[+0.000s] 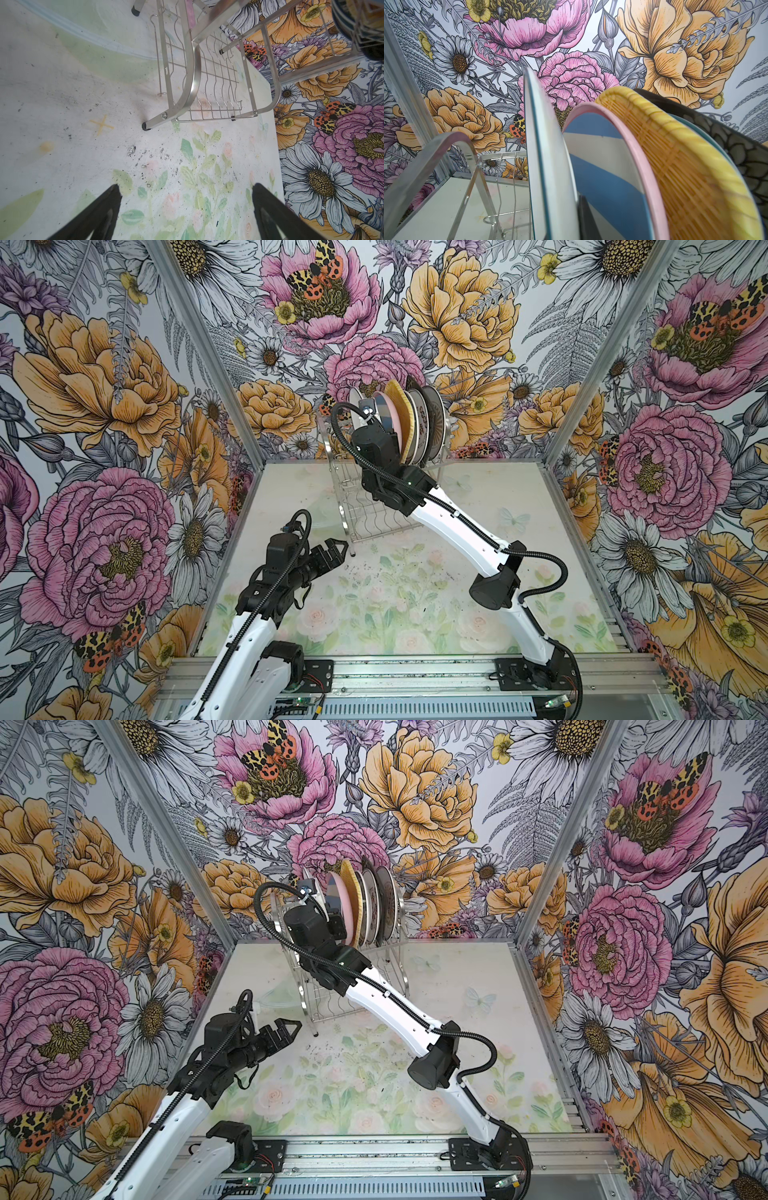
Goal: Load the plates into the dish rack
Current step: 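Lower the white plate into the rack slot beside the blue-striped plate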
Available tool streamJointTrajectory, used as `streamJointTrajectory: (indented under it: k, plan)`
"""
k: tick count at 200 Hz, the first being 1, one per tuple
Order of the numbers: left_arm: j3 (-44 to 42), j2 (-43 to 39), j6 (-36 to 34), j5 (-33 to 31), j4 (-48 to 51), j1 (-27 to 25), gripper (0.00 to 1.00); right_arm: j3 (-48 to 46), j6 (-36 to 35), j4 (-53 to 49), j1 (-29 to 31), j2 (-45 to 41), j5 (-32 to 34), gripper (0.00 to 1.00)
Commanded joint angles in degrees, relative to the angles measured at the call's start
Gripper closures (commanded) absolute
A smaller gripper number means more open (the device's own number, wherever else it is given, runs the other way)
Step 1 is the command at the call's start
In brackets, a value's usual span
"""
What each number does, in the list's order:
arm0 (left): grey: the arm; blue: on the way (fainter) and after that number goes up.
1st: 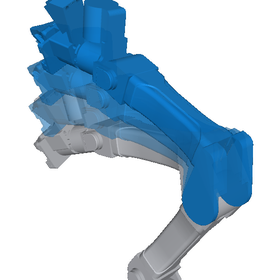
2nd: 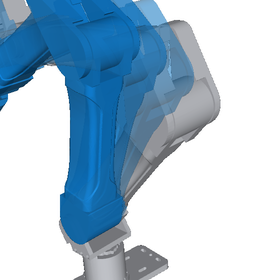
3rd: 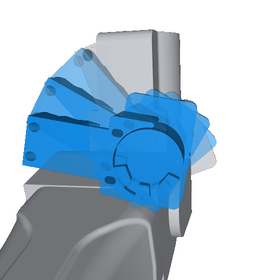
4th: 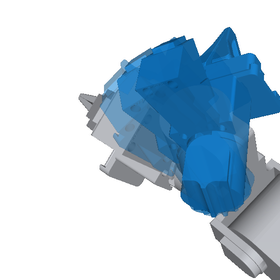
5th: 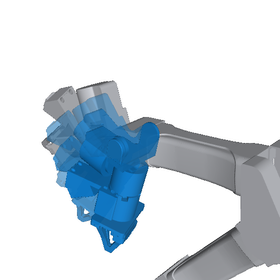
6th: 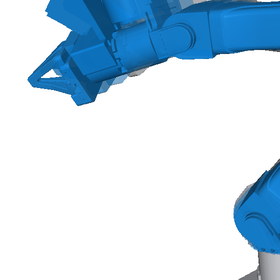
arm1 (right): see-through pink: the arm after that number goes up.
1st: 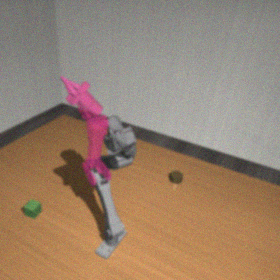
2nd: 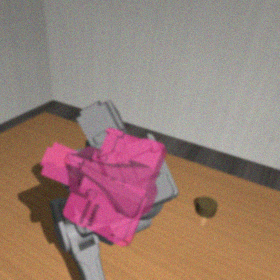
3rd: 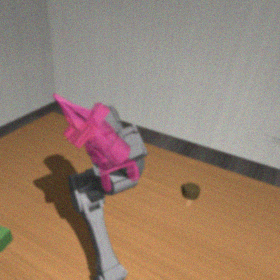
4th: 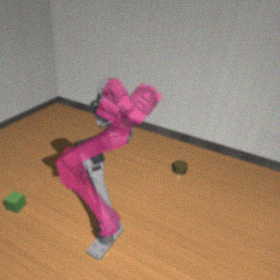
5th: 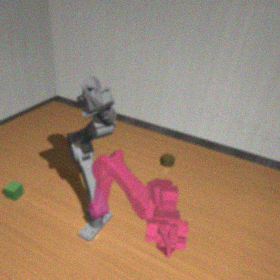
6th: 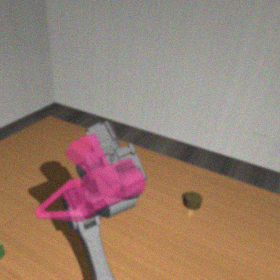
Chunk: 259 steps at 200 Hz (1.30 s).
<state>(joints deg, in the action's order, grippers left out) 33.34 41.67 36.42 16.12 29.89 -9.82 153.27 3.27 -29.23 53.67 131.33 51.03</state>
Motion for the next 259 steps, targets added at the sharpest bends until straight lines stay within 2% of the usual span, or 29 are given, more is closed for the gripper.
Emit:
streamJointTrajectory:
  k: [1,154,186,259]
  plan:
    - [0.54,-0.45,-1.13,-1.11,-0.01,0.7,0.01,1.77,-0.81,4.62,0.14,0.73,1.44,1.0]
    - [0.14,-1.15,-0.57,-1.15,0.04,0.71,0.01,0.1,-0.5,4.45,-0.18,1.71,1.09,1.0]
    - [0.14,-1.27,-0.48,-1.17,0.06,0.69,0.01,-1.2,-0.57,4.45,0.03,0.57,1.09,0.86]
    - [-0.03,-2.01,-0.21,-1.35,0.04,0.73,0.01,-3.9,-1.46,4.4,0.75,-2.6,1.22,0.69]
